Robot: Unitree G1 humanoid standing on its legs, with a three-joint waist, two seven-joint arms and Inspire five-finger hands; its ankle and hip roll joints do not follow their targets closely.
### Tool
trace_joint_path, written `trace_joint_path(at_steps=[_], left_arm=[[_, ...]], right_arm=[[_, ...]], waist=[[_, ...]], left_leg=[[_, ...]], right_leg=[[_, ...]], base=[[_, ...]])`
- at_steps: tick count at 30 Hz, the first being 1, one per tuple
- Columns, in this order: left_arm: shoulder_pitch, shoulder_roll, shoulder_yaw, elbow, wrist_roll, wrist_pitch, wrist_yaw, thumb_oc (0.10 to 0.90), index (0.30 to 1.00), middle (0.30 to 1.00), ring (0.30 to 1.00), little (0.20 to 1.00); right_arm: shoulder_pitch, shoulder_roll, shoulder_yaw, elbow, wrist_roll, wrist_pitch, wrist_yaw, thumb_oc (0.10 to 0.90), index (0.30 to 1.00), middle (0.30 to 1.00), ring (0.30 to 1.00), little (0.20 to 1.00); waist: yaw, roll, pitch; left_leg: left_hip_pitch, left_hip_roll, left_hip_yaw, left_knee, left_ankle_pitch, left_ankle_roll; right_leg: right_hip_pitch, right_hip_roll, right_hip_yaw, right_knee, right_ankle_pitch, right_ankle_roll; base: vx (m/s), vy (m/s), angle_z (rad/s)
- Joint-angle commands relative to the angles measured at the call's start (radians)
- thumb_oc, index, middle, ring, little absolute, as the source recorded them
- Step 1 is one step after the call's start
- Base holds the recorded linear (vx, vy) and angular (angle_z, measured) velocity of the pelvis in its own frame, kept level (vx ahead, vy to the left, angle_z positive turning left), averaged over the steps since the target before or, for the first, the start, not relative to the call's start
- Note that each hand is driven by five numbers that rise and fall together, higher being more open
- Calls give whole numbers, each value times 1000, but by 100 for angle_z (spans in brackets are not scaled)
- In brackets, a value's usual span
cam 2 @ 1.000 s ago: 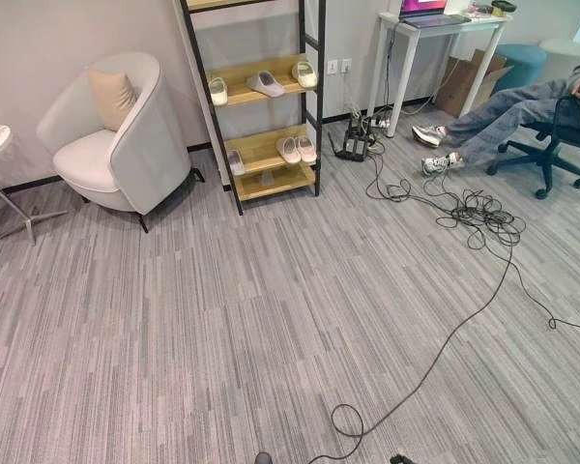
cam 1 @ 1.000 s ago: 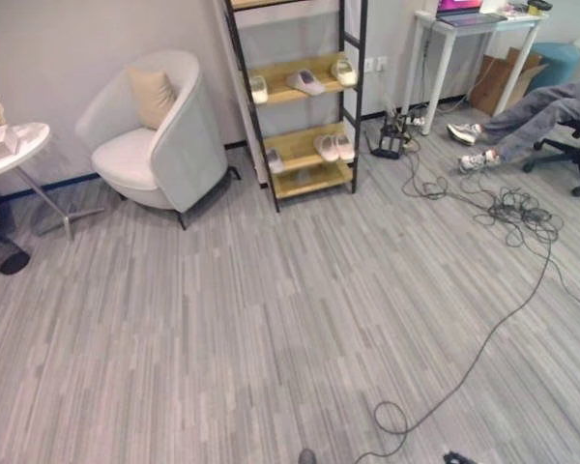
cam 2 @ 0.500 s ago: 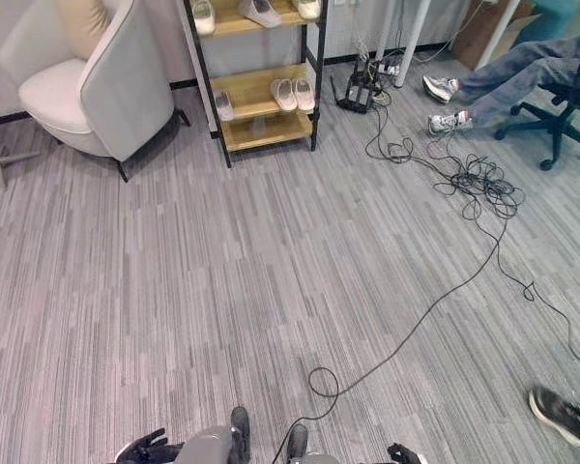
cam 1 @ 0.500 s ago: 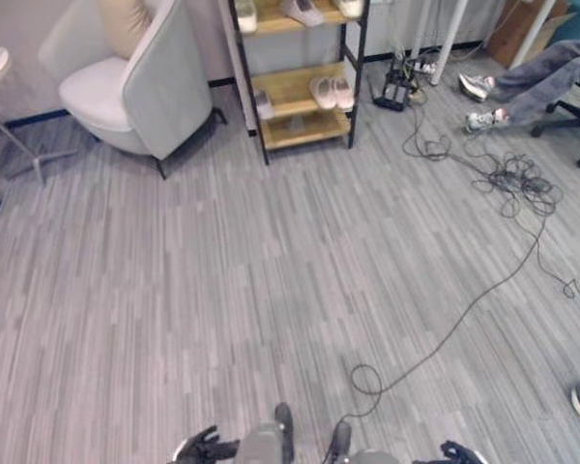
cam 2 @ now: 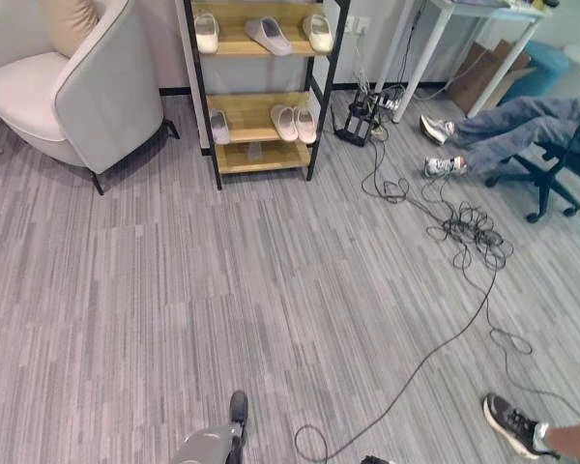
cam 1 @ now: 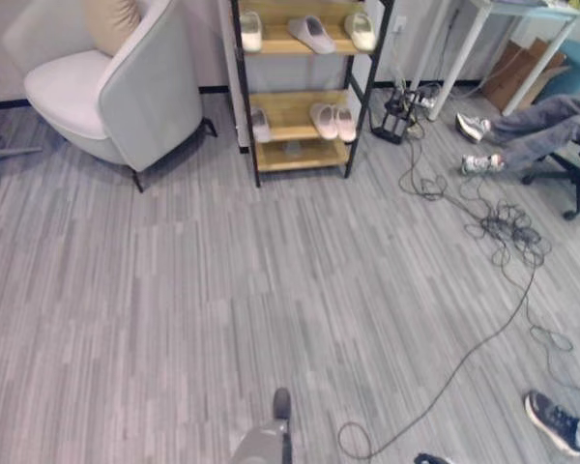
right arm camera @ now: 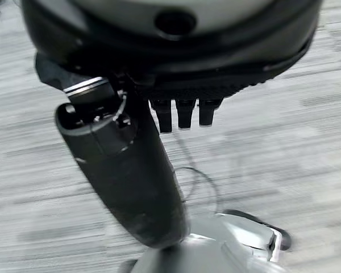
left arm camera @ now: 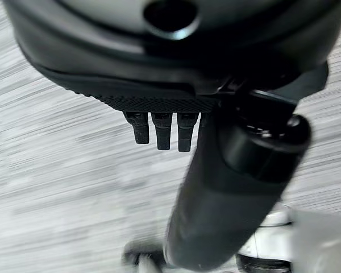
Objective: Arrange the slippers neatly on the shoe rack.
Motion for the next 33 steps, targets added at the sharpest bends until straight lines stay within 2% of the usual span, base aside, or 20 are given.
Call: trace_joint_path(at_steps=[1, 2, 3, 4, 5, 6, 8, 10, 13, 14, 16, 17, 20, 21, 22, 23, 24, 25, 29, 33], left_arm=[[-131, -20, 57, -79, -68, -69, 36, 800, 900, 900, 900, 900], [-131, -20, 57, -79, -68, -69, 36, 800, 900, 900, 900, 900], [-152, -26, 38, -127, -103, -86, 38, 800, 900, 900, 900, 900], [-160, -28, 23, -148, -110, -90, 40, 800, 900, 900, 900, 900], [-175, -35, -1, -186, -113, -96, 43, 800, 900, 900, 900, 900], [-175, -35, -1, -186, -113, -96, 43, 800, 900, 900, 900, 900], [-181, -45, -7, -185, -101, -98, 46, 800, 900, 900, 900, 900], [-185, -58, -13, -148, -74, -94, 48, 800, 900, 900, 900, 900], [-165, -74, -19, -65, -7, -79, 41, 800, 900, 900, 900, 900], [-143, -81, -14, -38, 15, -74, 49, 800, 900, 900, 900, 900], [-111, -84, 1, 10, 44, -49, 51, 800, 900, 900, 900, 900], [-107, -78, 2, 2, 46, -48, 49, 800, 900, 900, 900, 900], [-91, -71, -1, 1, 56, -41, 59, 800, 900, 900, 900, 900], [-89, -72, -7, -7, 54, -46, 62, 800, 900, 900, 900, 900], [-79, -75, -15, -14, 63, -57, 65, 800, 900, 900, 900, 900], [-75, -65, -41, -7, 74, -55, 49, 800, 900, 900, 900, 900], [-82, -56, -30, -20, 73, -68, 46, 800, 900, 900, 900, 900], [-80, -39, -23, -26, 75, -73, 45, 800, 900, 900, 900, 900], [-72, -54, -27, -46, 85, -77, 57, 800, 900, 900, 900, 900], [-89, -40, 9, -55, 52, -74, 85, 800, 900, 900, 900, 900]], right_arm=[[-25, 10, 82, -30, -59, 21, 26, 800, 900, 900, 900, 900], [-25, 10, 82, -30, -59, 21, 26, 800, 900, 900, 900, 900], [-32, 8, 99, -48, -68, 13, 27, 800, 900, 900, 900, 900], [-31, 6, 100, -52, -67, 12, 26, 800, 900, 900, 900, 900], [-23, -1, 95, -55, -56, 12, 20, 800, 900, 900, 900, 900], [-23, -1, 95, -55, -56, 12, 20, 800, 900, 900, 900, 900], [-16, -4, 90, -48, -57, 18, 17, 800, 900, 900, 900, 900], [-13, 0, 84, -40, -65, 25, 21, 800, 900, 900, 900, 900], [0, -3, 77, -12, -77, 34, 26, 800, 900, 900, 900, 900], [0, -2, 80, -7, -78, 31, 27, 800, 900, 900, 900, 900], [-8, -19, 79, -1, -64, 27, 22, 800, 900, 900, 900, 900], [-9, -21, 80, -5, -54, 27, 20, 800, 900, 900, 900, 900], [-26, -40, 85, -6, -42, 23, 4, 800, 900, 900, 900, 900], [-37, -52, 82, -14, -35, 14, -11, 800, 900, 900, 900, 900], [-44, -57, 71, -22, -13, 0, -25, 800, 900, 900, 900, 900], [-164, -120, 48, 26, 20, 38, 0, 800, 900, 900, 900, 900], [-86, -139, 41, -2, 8, 2, 7, 800, 900, 900, 900, 900], [-71, -139, 42, 5, 16, -4, 20, 800, 900, 900, 900, 900], [-51, -86, 50, 0, -20, 0, -1, 800, 900, 900, 900, 900], [-49, -35, 78, -18, -66, 10, 5, 800, 900, 900, 900, 900]], waist=[[1, 93, 3], [1, 93, 2], [-22, 107, 15], [-36, 108, 21], [-66, 94, 30], [-66, 95, 30], [-82, 82, 24], [-99, 82, 20], [-115, 83, -7], [-117, 82, -17], [-111, 88, -11], [-105, 68, -2], [-70, 49, 24], [-43, 44, 33], [-23, 45, 29], [18, 53, 8], [28, 55, 3], [40, 61, -3], [34, 55, -31], [35, 58, -34]], left_leg=[[47, 36, -85, -52, -18, -50], [47, 36, -85, -52, -18, -50], [109, 33, -110, -62, -42, -57], [138, 28, -131, -65, -51, -63], [204, 18, -179, -76, -95, -83], [203, 19, -179, -76, -94, -83], [249, 15, -203, -87, -128, -103], [297, 27, -221, -84, -166, -119], [347, 45, -247, -49, -205, -141], [347, 48, -251, -2, -198, -154], [175, 126, -210, 453, 11, -234], [104, 156, -174, 571, 53, -218], [0, 180, -160, 741, 46, -193], [-71, 170, -142, 692, 8, -179], [-94, 135, -109, 479, -9, -168], [-83, 94, -116, 225, -2, -167], [-91, 78, -131, 116, 41, -172], [-101, 71, -144, 71, 70, -181], [-35, 37, -171, 6, 59, -158], [36, 35, -148, 3, -5, -111]], right_leg=[[41, 16, -62, -297, 49, -24], [41, 16, -62, -297, 49, -24], [-35, 38, -87, -383, -46, -48], [-67, 65, -75, -440, -60, -54], [-105, 91, -29, -696, -35, -39], [-103, 93, -30, -702, -31, -40], [-126, 81, -9, -890, 17, -13], [-152, 73, -13, -985, 56, 5], [-143, 74, -23, -994, 73, 8], [-126, 79, -18, -968, 85, -10], [-50, 117, -12, -914, 36, -90], [-23, 112, -22, -916, 19, -115], [39, 145, -15, -922, -22, -159], [88, 151, -15, -927, -53, -160], [131, 152, -21, -936, -79, -146], [182, 164, -23, -946, -108, -131], [202, 179, -18, -952, -118, -125], [221, 192, -12, -953, -131, -125], [238, 198, 12, -889, -181, -113], [141, 141, -39, -614, -125, -29]], base=[[338, 103, 24], [328, 30, 13], [501, 13, 28], [897, -100, 41], [568, -131, 32], [568, -159, 43], [364, -91, 62], [564, -156, 58], [590, -220, 72], [667, -362, 34], [517, -417, 7], [131, -244, -1], [262, -259, -6], [619, -199, -18], [830, -62, -3], [748, 15, -1], [579, 13, -19], [388, 5, -13], [376, 85, -28], [216, 108, -32]])
